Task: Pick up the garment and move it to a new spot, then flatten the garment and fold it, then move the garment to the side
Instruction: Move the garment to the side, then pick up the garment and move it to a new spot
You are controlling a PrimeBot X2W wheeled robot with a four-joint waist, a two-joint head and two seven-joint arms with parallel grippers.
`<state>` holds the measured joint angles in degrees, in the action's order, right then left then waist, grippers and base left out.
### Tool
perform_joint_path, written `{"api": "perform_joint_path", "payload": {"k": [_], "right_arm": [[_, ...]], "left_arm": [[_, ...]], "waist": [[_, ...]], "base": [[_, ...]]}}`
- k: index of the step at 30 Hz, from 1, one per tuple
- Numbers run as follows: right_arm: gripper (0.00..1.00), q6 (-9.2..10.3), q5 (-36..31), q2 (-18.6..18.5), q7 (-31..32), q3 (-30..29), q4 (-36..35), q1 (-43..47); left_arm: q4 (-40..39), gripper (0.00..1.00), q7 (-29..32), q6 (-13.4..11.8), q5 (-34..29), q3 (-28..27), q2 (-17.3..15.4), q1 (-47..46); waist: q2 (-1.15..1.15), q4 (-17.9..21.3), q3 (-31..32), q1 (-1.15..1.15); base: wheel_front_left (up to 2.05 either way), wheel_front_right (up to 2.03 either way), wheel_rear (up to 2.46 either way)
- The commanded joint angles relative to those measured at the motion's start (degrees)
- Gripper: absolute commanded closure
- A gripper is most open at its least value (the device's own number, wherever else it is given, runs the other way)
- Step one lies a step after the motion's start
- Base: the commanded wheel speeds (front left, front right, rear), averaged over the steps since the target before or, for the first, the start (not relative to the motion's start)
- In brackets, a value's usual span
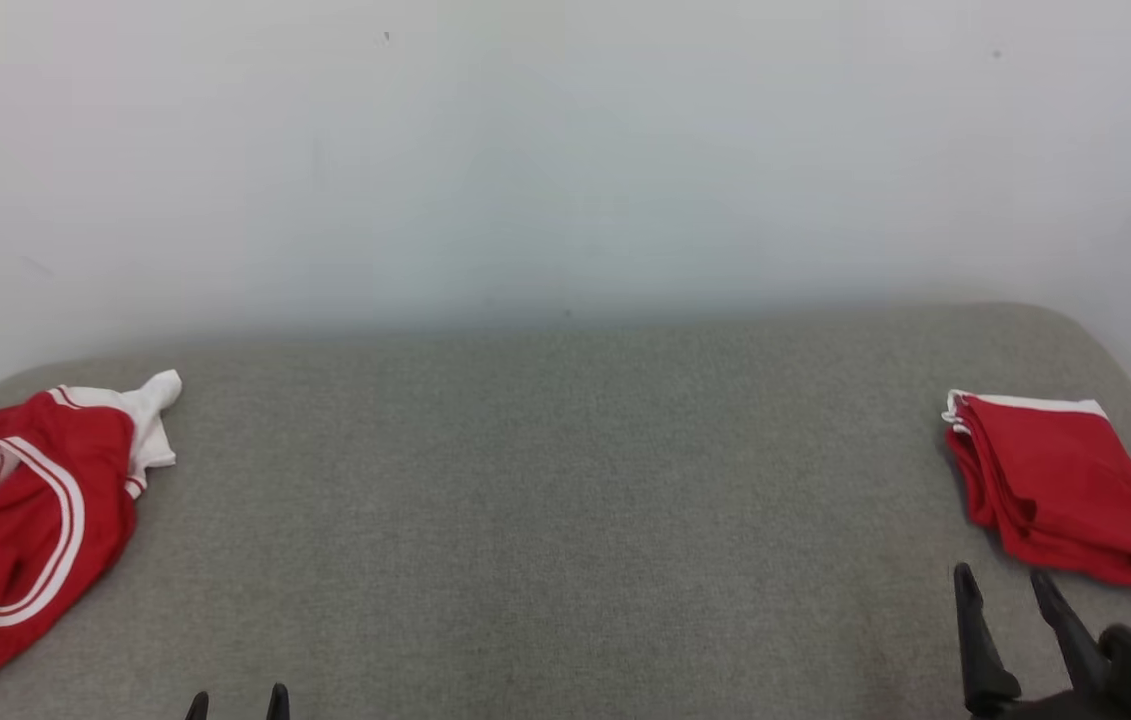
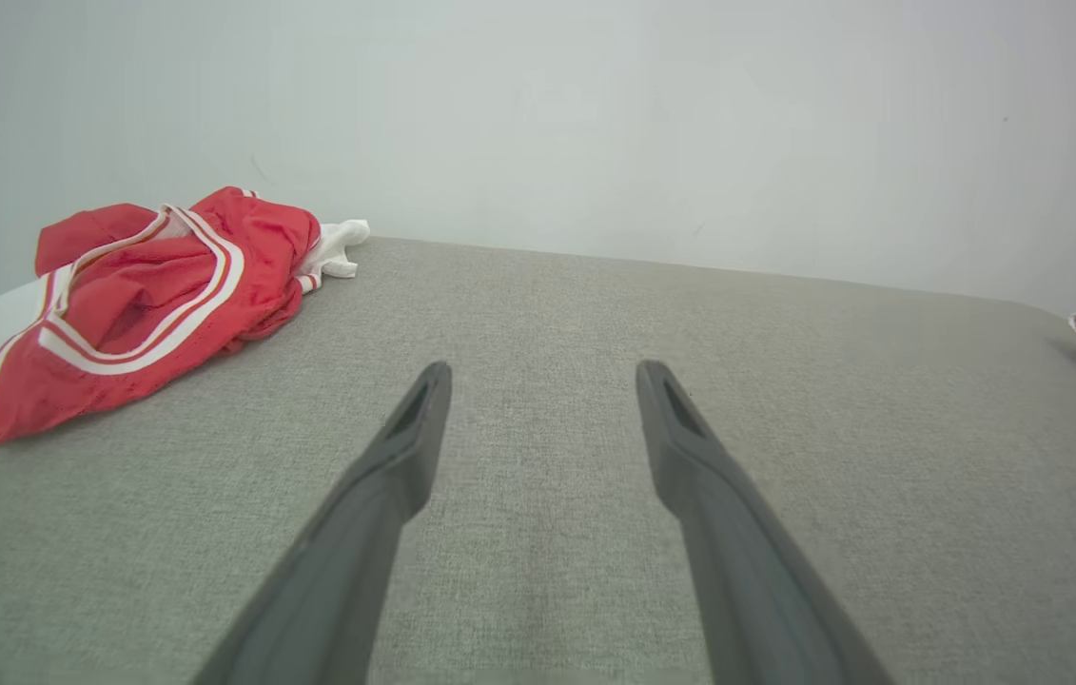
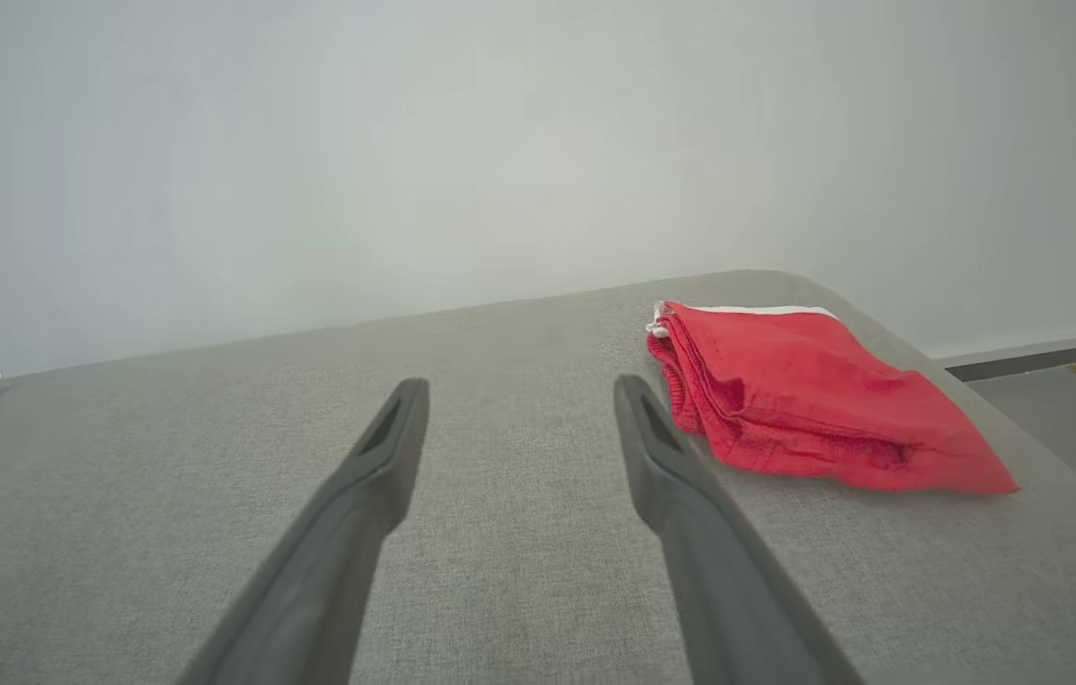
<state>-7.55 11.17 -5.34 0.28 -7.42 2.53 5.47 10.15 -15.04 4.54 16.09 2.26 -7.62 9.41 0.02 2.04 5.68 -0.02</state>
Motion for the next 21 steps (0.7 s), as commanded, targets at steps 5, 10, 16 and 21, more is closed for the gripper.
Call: {"api": "perform_joint_path", "payload": {"k": [5,10,16,21], "right_arm": [[0.0,0.1,-0.9,1.7,0.0,0.1,0.7,3.1],[0.0,0.11,-1.1,2.1,-0.8,1.4,1.8,3.8],[0.0,0.11,-0.9,2.4,-2.2,2.3,3.4,3.4],[0.0,0.11,-0.7,2.5,-2.8,2.4,4.1,3.1]], "left_arm": [[1.4,0.0,-0.1,0.9,-1.6,-1.2,0.5,1.6],[1.8,0.0,-0.1,1.5,-1.9,-3.0,0.9,1.7],[1.9,0.0,-0.1,2.3,-2.6,-4.4,1.6,1.4],[2.1,0.0,-0.1,2.5,-2.9,-4.6,1.7,0.7]], "waist": [[-0.02,-0.8,2.5,0.02],[-0.02,0.1,2.9,0.02],[-0.02,0.8,2.4,0.02],[-0.02,0.7,2.1,0.02]], "base": [[0.0,0.0,0.0],[0.0,0.0,0.0],[0.0,0.0,0.0],[0.0,0.0,0.0]]}}
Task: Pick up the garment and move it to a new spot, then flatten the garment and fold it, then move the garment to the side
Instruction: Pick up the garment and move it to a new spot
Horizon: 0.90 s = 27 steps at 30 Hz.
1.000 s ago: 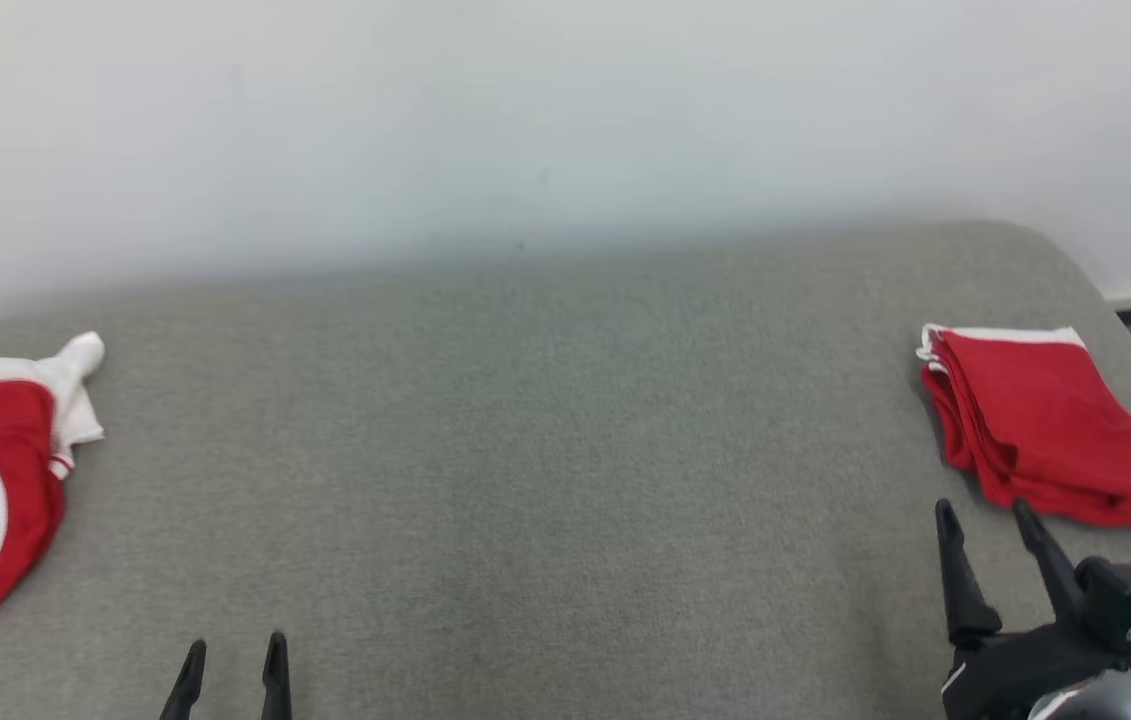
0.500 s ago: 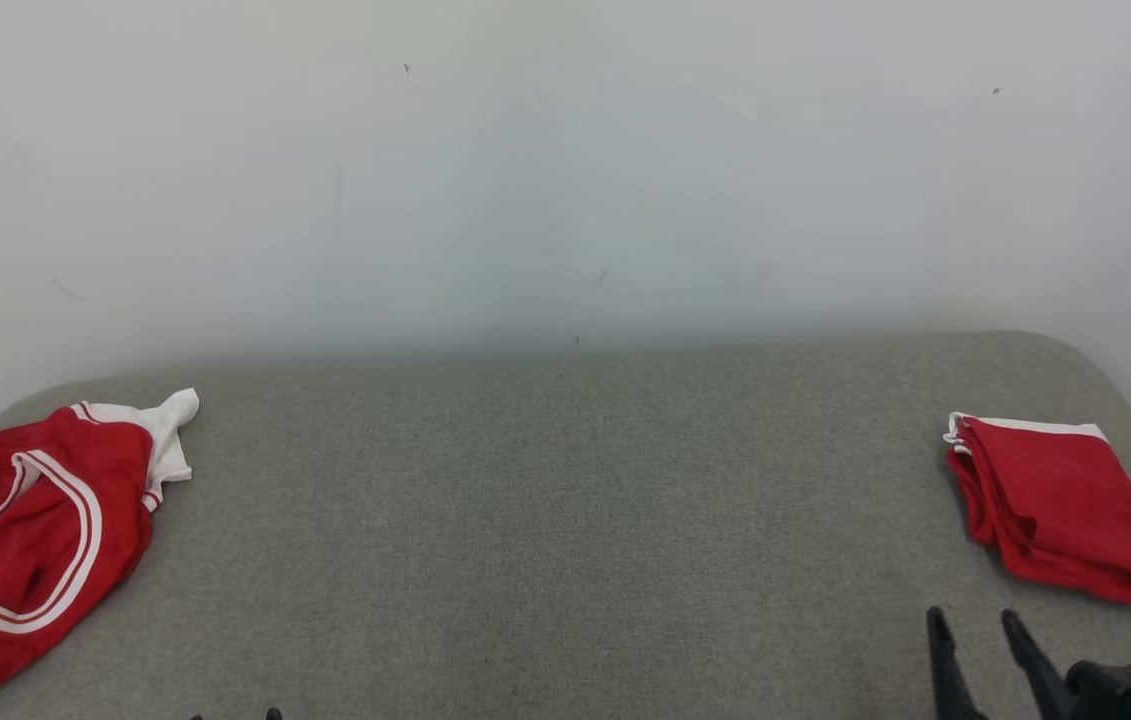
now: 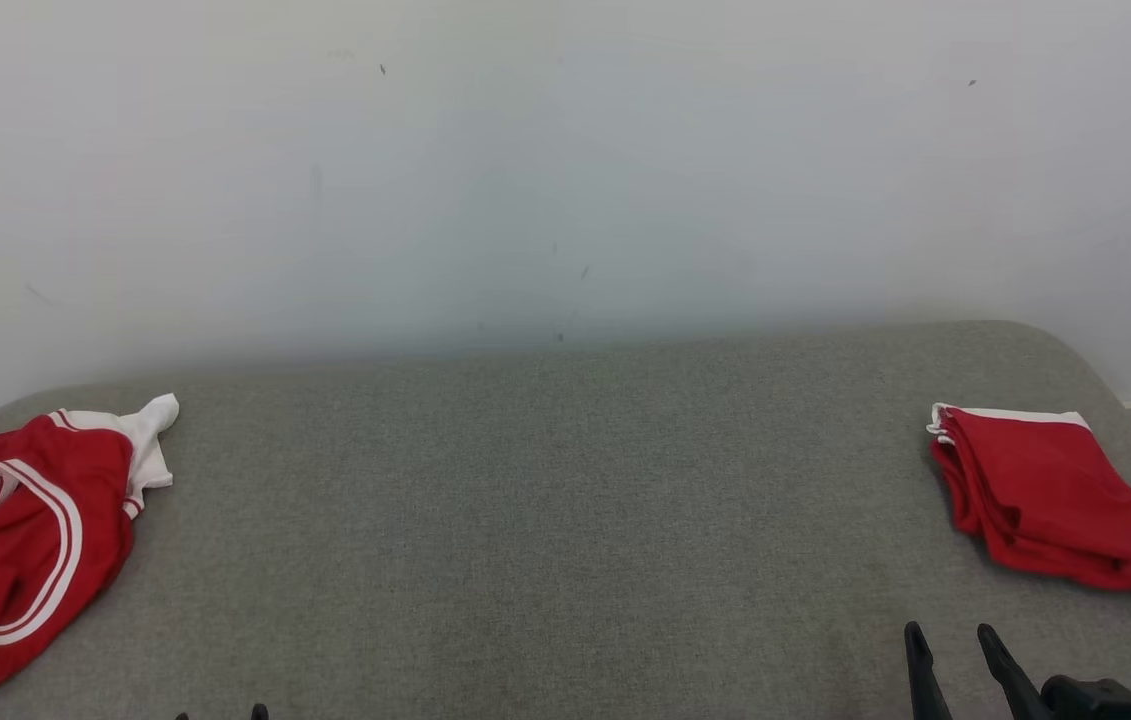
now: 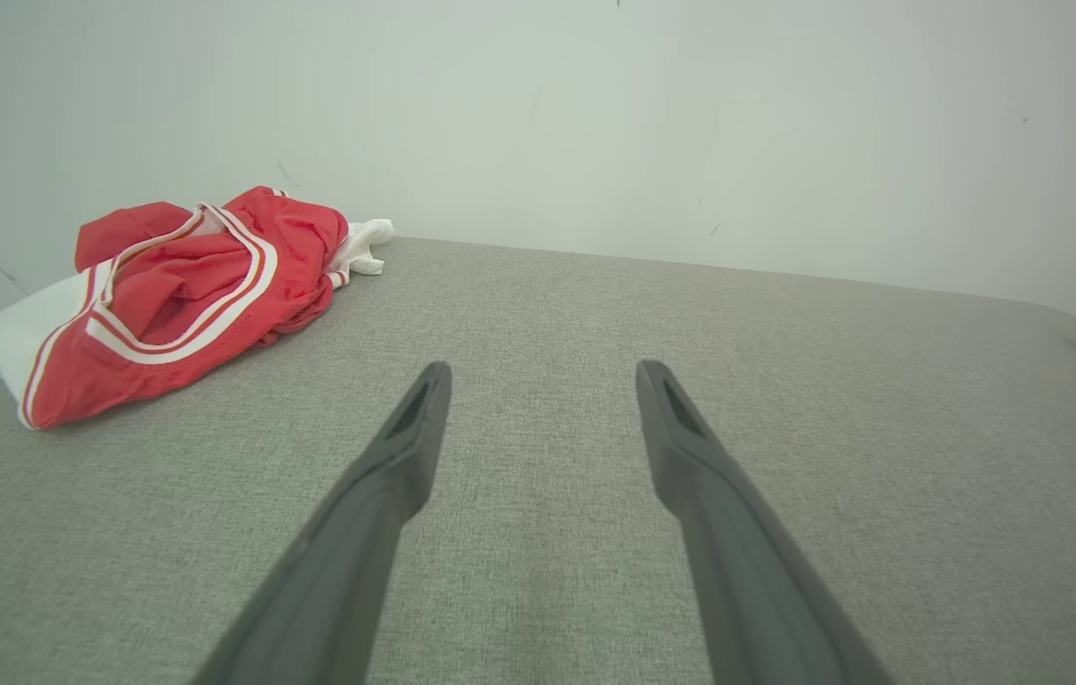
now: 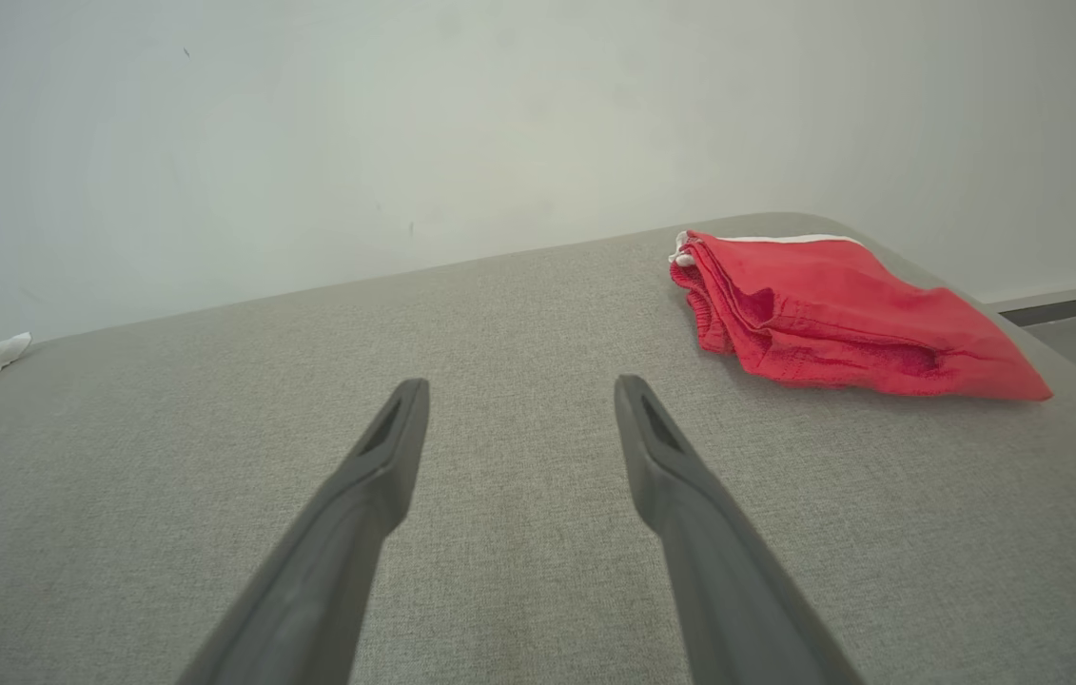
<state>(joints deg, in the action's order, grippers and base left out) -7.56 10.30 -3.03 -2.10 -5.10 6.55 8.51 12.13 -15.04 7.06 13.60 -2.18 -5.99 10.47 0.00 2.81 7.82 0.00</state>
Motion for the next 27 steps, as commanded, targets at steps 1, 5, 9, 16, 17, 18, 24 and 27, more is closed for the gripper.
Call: {"api": "perform_joint_path", "payload": {"k": [1,5,9,16,17,18,24,27], "right_arm": [[0.0,0.12,0.1,0.2,-0.6,0.1,0.3,0.0],[0.0,0.12,-0.1,0.2,-1.1,0.6,0.9,0.1],[0.0,0.12,0.4,0.2,-1.6,1.0,1.7,0.3],[0.0,0.11,2.2,0.2,-2.8,3.4,3.7,0.1],[0.0,0.12,2.3,0.2,-2.9,4.0,4.1,0.1],[0.0,0.12,2.5,0.2,-3.1,4.1,4.4,0.1],[0.0,0.12,3.6,0.2,-4.5,5.1,6.3,0.0],[0.0,0.12,4.5,0.2,-5.2,5.8,7.3,-0.4]], "left_arm": [[0.1,0.0,-0.1,0.0,-0.4,-0.2,0.1,-0.5],[0.4,0.0,-0.1,0.3,-0.3,-0.3,0.2,-0.8],[0.5,0.0,-0.1,0.4,-0.5,-0.5,0.2,-0.8],[0.5,0.0,-0.1,0.4,-1.0,-0.5,-0.5,-0.8],[0.5,0.0,-0.1,0.3,-1.0,-0.7,-0.6,-0.7],[0.5,0.0,-0.1,0.3,-1.1,-0.7,-0.8,-0.6],[0.5,0.0,-0.2,0.4,-1.2,-1.0,-1.8,0.5],[0.2,0.0,-0.1,0.4,-1.1,-1.4,-2.5,1.1]], "waist": [[0.0,-0.2,-0.1,0.0],[0.0,-0.9,-0.2,0.0],[0.0,-2.8,0.0,0.0],[0.0,-9.6,0.3,0.0],[0.0,-10.7,0.3,0.0],[0.0,-12.0,0.4,0.0],[0.0,-19.9,0.8,0.0],[0.0,-23.3,1.1,0.0]], "base": [[0.0,0.0,0.0],[0.0,0.0,0.0],[0.0,0.0,0.0],[0.0,0.0,0.0],[0.0,0.0,0.0],[0.0,0.0,0.0],[0.0,0.0,0.0],[0.0,0.0,0.0]]}}
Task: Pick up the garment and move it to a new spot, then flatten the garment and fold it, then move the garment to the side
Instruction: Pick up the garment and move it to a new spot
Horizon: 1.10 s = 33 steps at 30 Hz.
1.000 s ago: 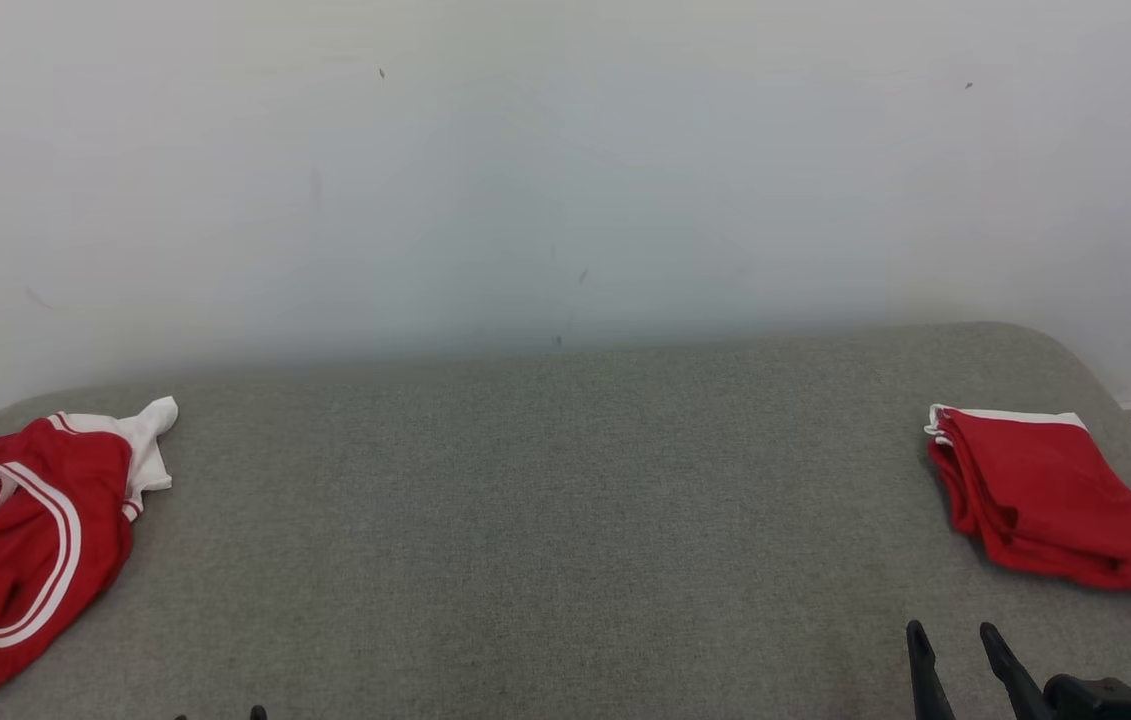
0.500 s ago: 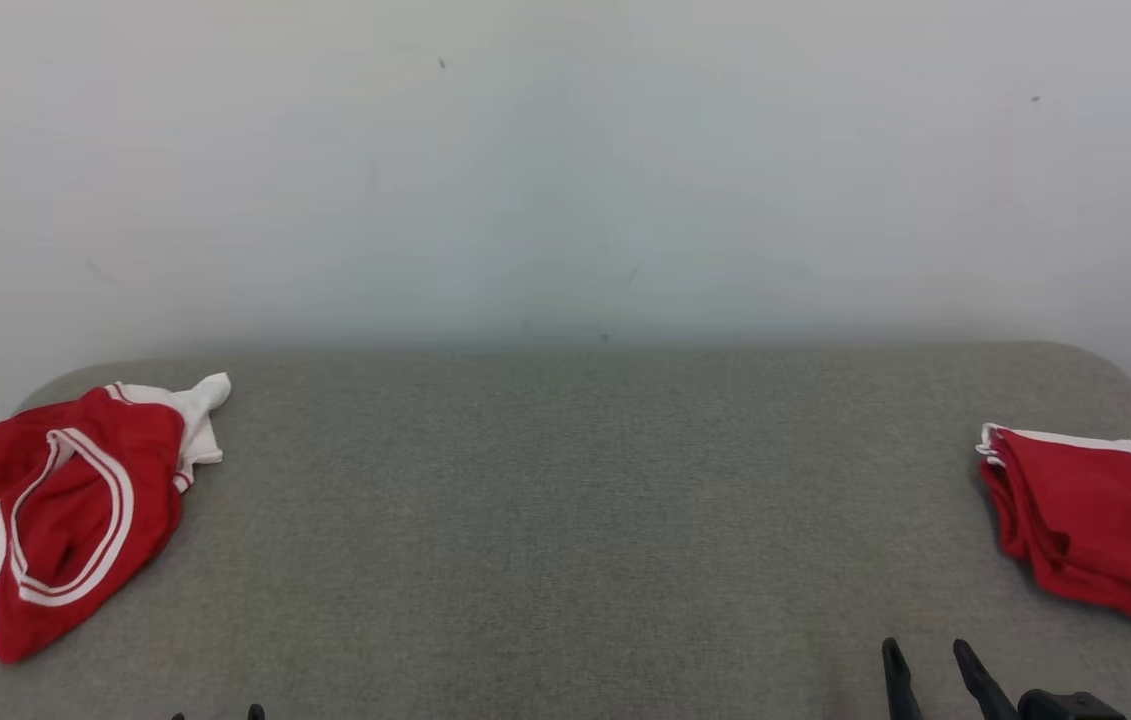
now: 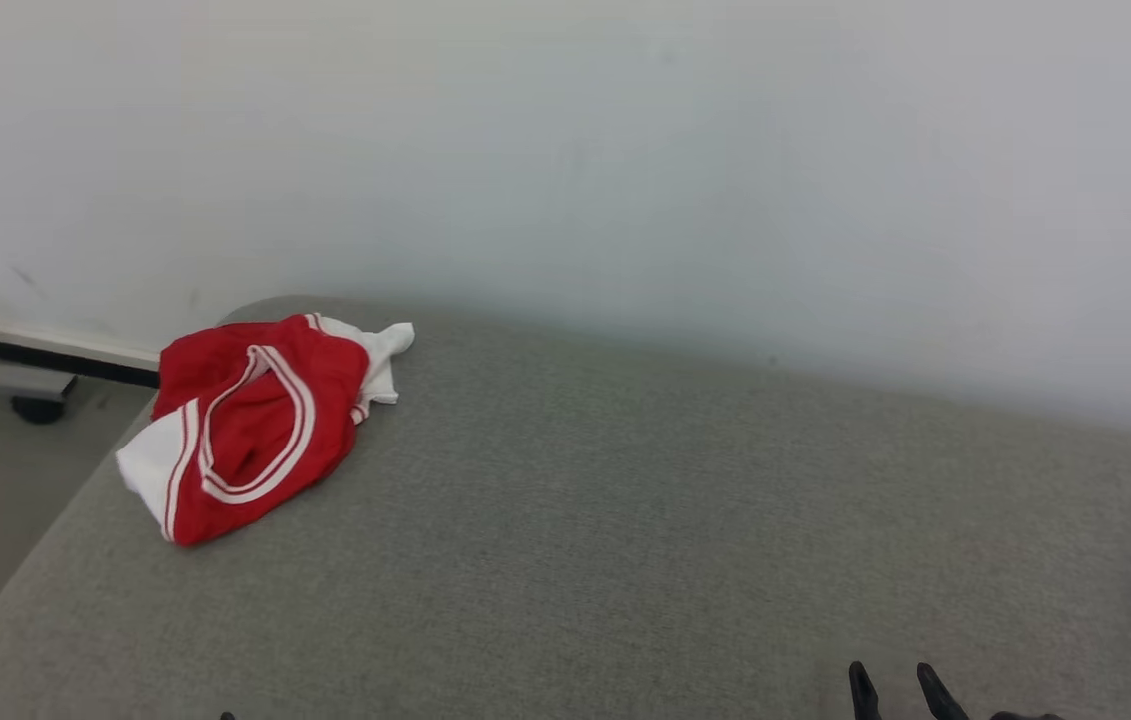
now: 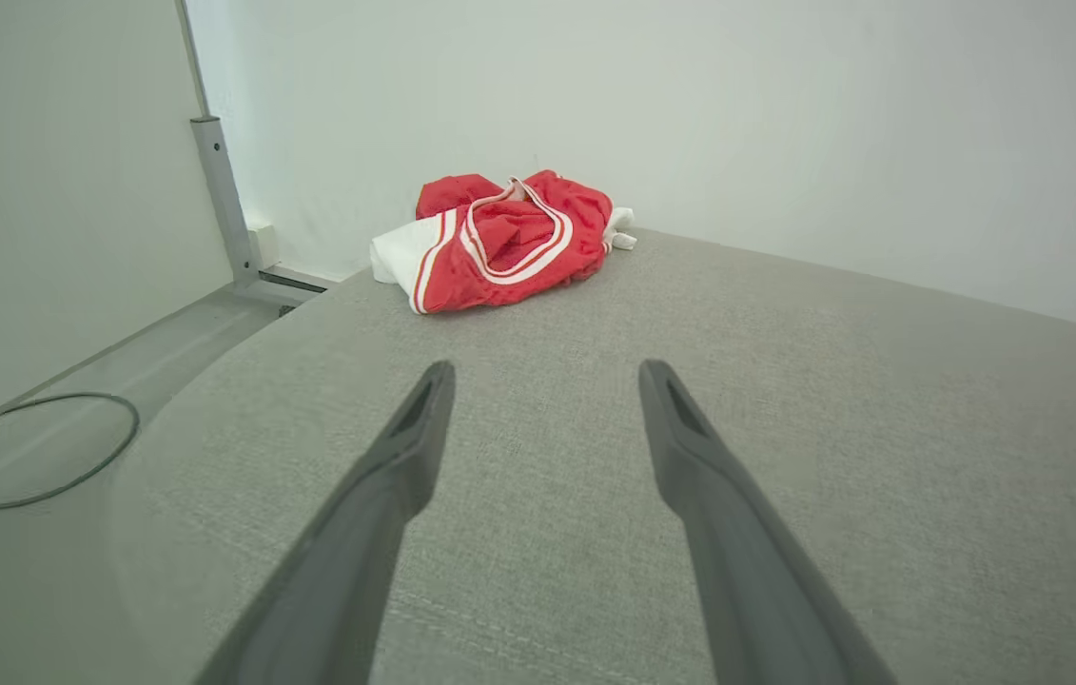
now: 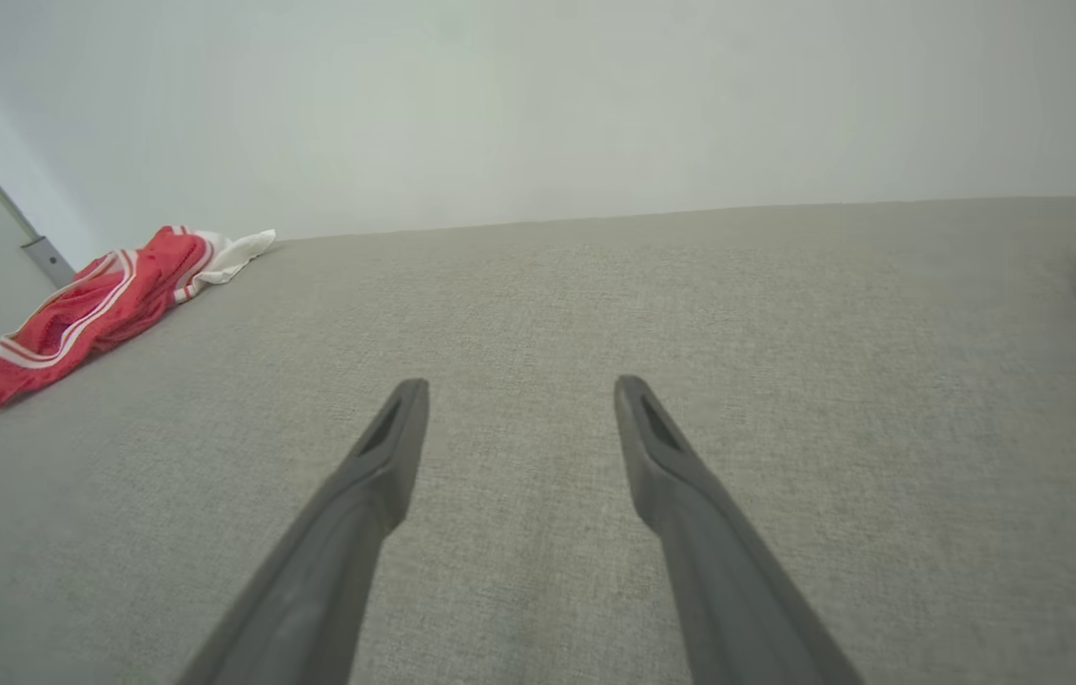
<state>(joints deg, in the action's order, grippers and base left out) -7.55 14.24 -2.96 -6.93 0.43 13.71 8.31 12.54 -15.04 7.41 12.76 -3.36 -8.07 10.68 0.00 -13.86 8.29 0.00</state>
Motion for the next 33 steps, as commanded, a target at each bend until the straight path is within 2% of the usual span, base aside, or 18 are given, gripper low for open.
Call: {"api": "perform_joint_path", "payload": {"k": [1,9,20,29,33], "right_arm": [[0.0,0.11,0.7,0.1,-0.7,0.6,0.5,-0.4],[0.0,0.11,1.1,0.1,-1.1,3.9,2.7,-4.4],[0.0,0.11,0.8,0.1,-1.9,5.8,5.5,-7.6],[0.0,0.11,0.3,0.1,-2.1,5.1,5.4,-6.2],[0.0,0.1,-0.8,0.1,-0.8,4.6,4.0,-5.6]], "left_arm": [[-0.2,0.0,-0.2,0.0,-0.2,-0.3,-0.6,1.0],[-2.8,0.0,-0.1,-0.3,0.6,-3.1,0.0,1.9],[-4.3,0.0,-0.1,-0.2,0.1,-5.3,1.3,3.3],[-2.8,0.0,-0.2,0.0,0.9,-4.5,1.9,2.3],[0.2,0.0,0.6,0.1,2.1,-2.0,1.0,-3.9]], "waist": [[0.0,-7.7,0.7,0.0],[0.0,-11.3,-1.7,0.0],[0.0,-12.1,-2.6,0.0],[0.0,-12.1,-2.7,0.0],[0.0,-13.1,-4.2,0.0]], "base": [[0.0,0.0,0.0],[0.0,0.0,0.0],[0.0,0.0,0.0],[0.0,0.0,0.0],[0.0,0.0,0.0]]}}
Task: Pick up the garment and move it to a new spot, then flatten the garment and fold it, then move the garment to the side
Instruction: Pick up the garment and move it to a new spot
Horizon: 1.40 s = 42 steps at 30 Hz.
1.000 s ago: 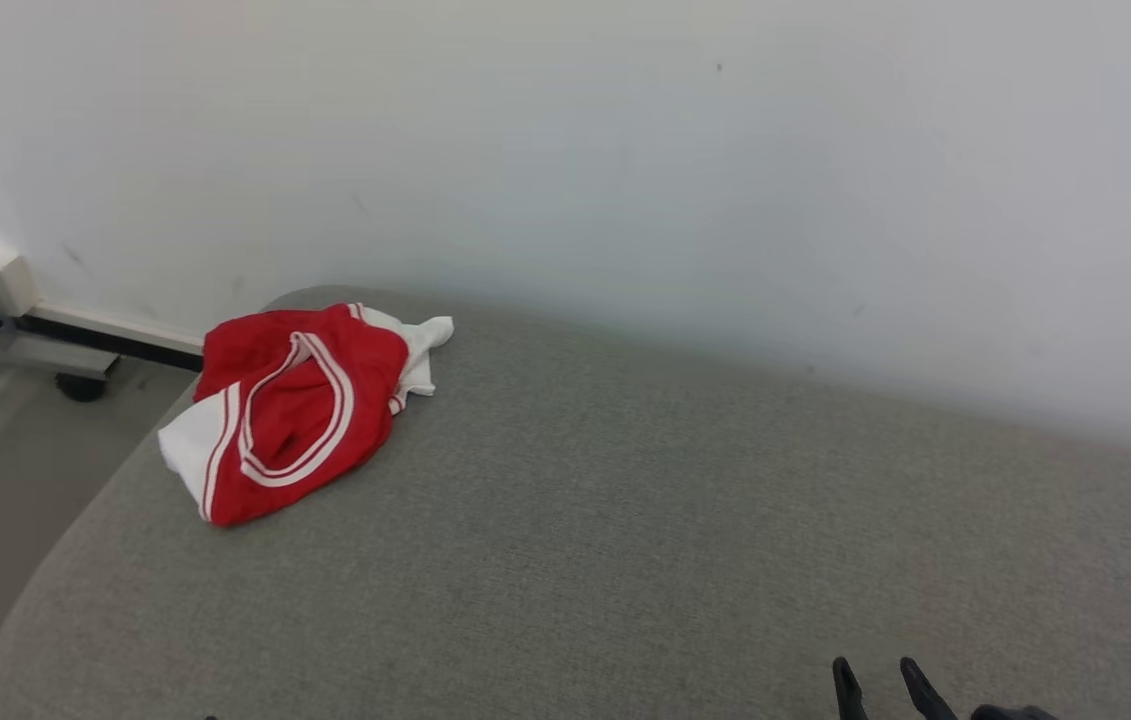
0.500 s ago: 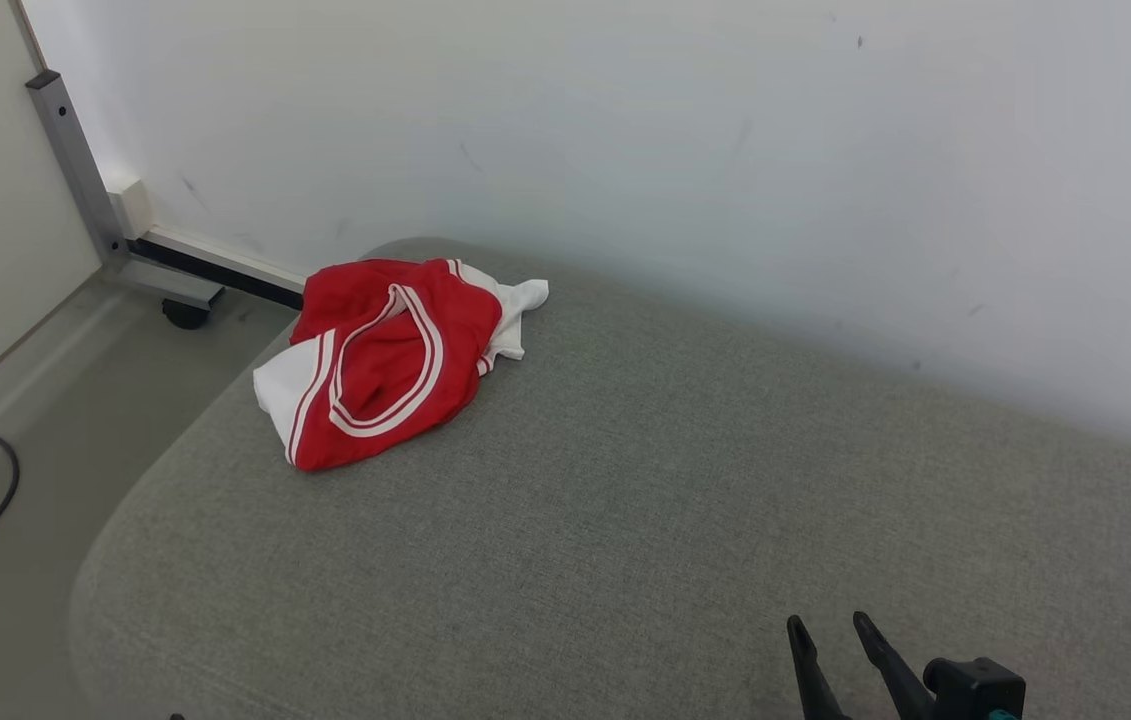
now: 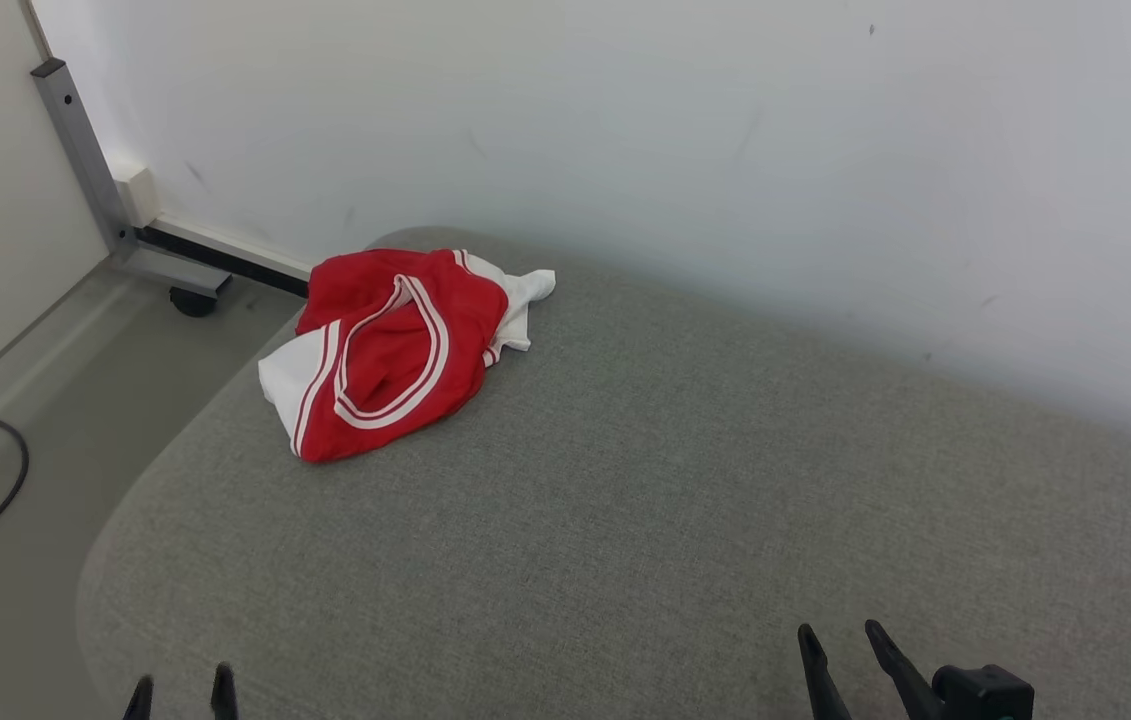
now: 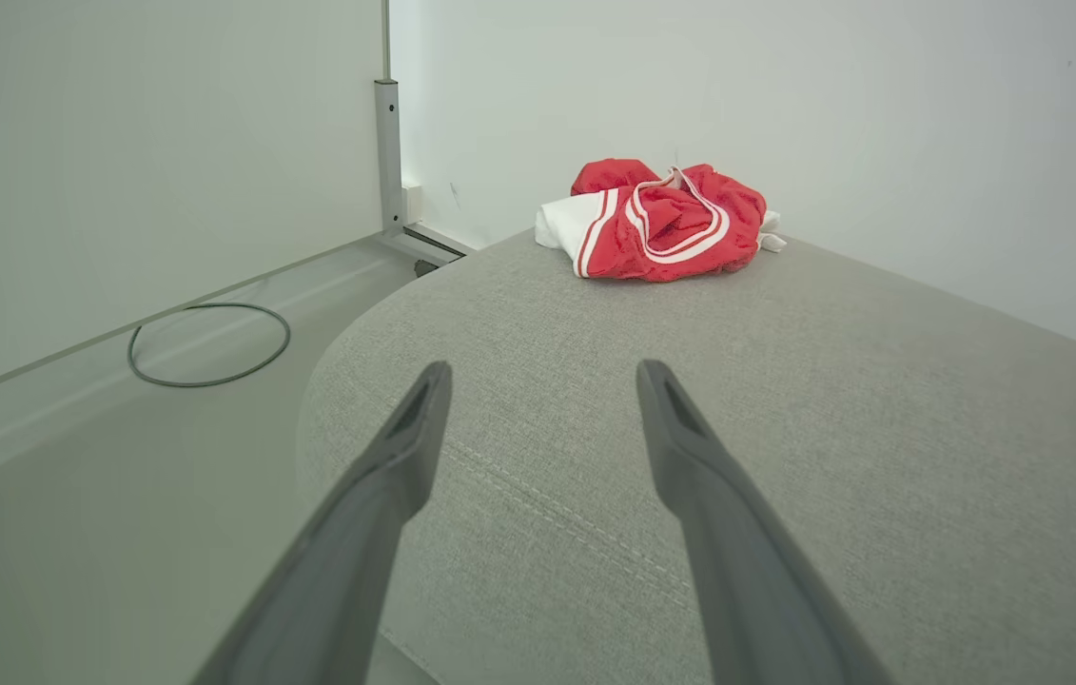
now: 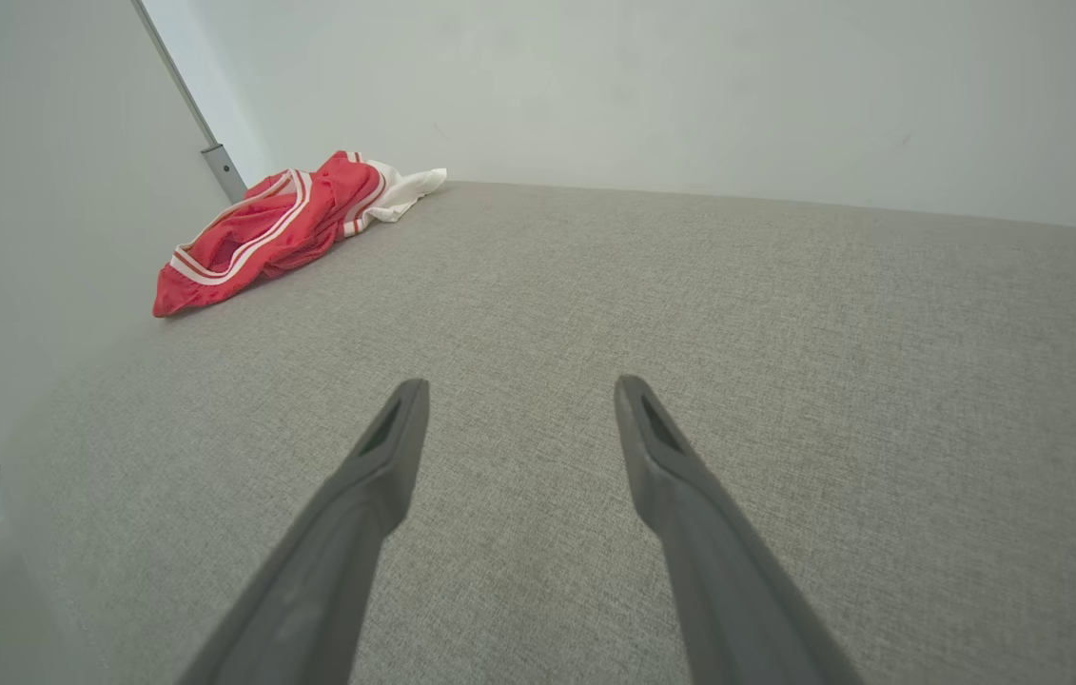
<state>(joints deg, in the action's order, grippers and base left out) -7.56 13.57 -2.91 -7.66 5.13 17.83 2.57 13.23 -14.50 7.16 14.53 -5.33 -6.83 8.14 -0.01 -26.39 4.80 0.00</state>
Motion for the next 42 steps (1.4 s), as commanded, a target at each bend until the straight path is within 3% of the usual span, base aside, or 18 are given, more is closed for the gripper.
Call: {"api": "perform_joint_path", "payload": {"k": [1,5,9,17,23,35,36,37,42], "right_arm": [[0.0,0.12,-0.7,0.0,0.5,-0.3,-0.8,0.6],[0.0,0.12,-3.5,-0.9,3.8,-0.8,-6.3,0.4],[0.0,0.12,-5.7,-3.9,9.0,3.4,-13.7,-2.7],[0.0,0.12,-6.5,-11.1,17.5,9.8,-27.8,-9.8],[0.0,0.12,-7.3,-13.1,20.6,9.1,-33.8,-8.4],[0.0,0.12,-8.8,-12.6,21.2,6.9,-41.0,-4.2],[0.0,0.12,-8.7,-12.5,21.1,6.8,-41.0,-4.0],[0.0,0.12,-8.7,-12.5,21.0,6.9,-40.8,-3.9],[0.0,0.12,-7.8,-11.6,19.9,7.9,-39.1,-4.5]], "left_arm": [[0.9,0.0,0.9,0.4,0.6,1.2,-0.3,-3.8],[7.0,0.0,4.7,0.3,3.5,4.7,0.5,-16.3],[15.2,0.0,7.3,0.3,7.8,4.8,0.1,-28.8],[27.3,0.0,11.8,0.3,12.5,3.8,-3.8,-48.4],[33.7,0.0,15.8,0.2,13.1,4.5,-6.6,-54.5],[45.5,0.0,18.7,-4.4,14.2,3.1,-8.8,-60.9],[46.4,0.53,19.0,-4.8,14.3,3.0,-8.8,-61.1],[46.8,1.0,18.6,-4.7,13.9,3.3,-8.8,-61.0],[47.9,1.0,15.6,-3.7,13.6,3.7,-9.8,-60.3]], "waist": [[0.01,-0.9,-1.3,0.0],[0.01,-1.1,-7.6,0.0],[0.01,2.8,-15.7,0.0],[0.01,10.6,-29.9,0.0],[0.01,13.5,-34.5,0.0],[0.01,17.6,-37.8,0.0],[0.01,17.8,-37.6,0.0],[0.01,17.9,-37.4,0.0],[0.01,18.5,-34.5,0.0]], "base": [[0.0,0.0,0.0],[0.0,0.0,0.0],[0.0,0.0,0.0],[0.0,0.0,0.0],[0.0,0.0,0.0],[0.0,0.0,0.0],[0.0,0.0,0.0],[0.0,0.0,0.0],[0.0,0.0,0.0]]}}
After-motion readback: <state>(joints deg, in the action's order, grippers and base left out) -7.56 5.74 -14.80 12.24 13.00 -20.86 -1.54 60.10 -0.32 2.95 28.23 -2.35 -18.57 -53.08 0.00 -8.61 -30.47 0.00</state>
